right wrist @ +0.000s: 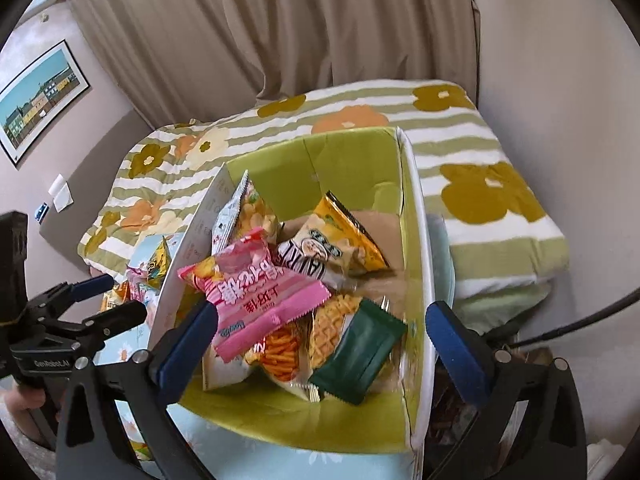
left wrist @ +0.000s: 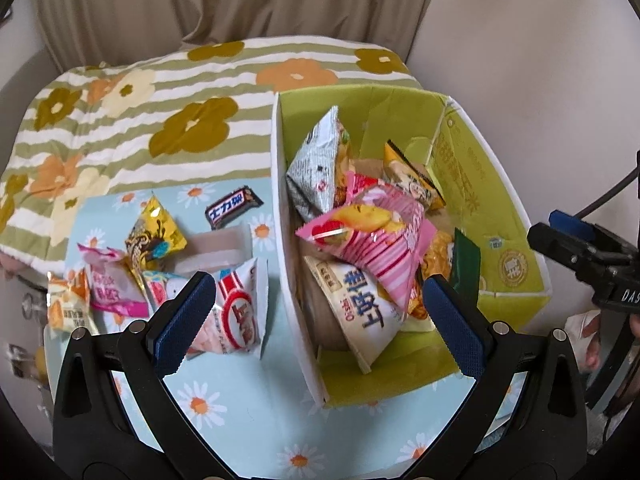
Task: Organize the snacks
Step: 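Pull both tools back from the box over the remaining snacks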
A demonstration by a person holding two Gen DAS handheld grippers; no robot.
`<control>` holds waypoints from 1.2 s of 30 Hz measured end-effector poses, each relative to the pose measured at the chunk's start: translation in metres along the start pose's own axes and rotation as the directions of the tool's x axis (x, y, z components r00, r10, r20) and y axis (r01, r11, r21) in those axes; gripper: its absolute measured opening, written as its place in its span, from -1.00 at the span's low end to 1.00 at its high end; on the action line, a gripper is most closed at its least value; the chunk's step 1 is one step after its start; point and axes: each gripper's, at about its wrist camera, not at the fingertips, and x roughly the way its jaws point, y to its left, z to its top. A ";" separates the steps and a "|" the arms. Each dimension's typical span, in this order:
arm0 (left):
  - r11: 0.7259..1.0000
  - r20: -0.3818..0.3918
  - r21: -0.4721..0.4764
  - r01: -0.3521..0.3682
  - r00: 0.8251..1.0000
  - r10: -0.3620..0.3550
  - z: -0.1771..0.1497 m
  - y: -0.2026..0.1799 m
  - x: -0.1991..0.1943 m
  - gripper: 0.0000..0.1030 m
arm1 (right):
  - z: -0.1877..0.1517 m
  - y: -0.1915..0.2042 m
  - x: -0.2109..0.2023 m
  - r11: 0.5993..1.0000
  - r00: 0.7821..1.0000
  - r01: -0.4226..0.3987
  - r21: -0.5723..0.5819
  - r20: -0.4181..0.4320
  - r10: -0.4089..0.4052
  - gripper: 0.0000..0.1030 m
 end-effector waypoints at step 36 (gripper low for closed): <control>0.984 0.063 -0.091 -0.153 0.985 0.159 -0.058 0.264 -0.097 0.99 | -0.007 0.253 0.022 0.990 0.986 -0.068 -0.122 0.144 0.085 1.00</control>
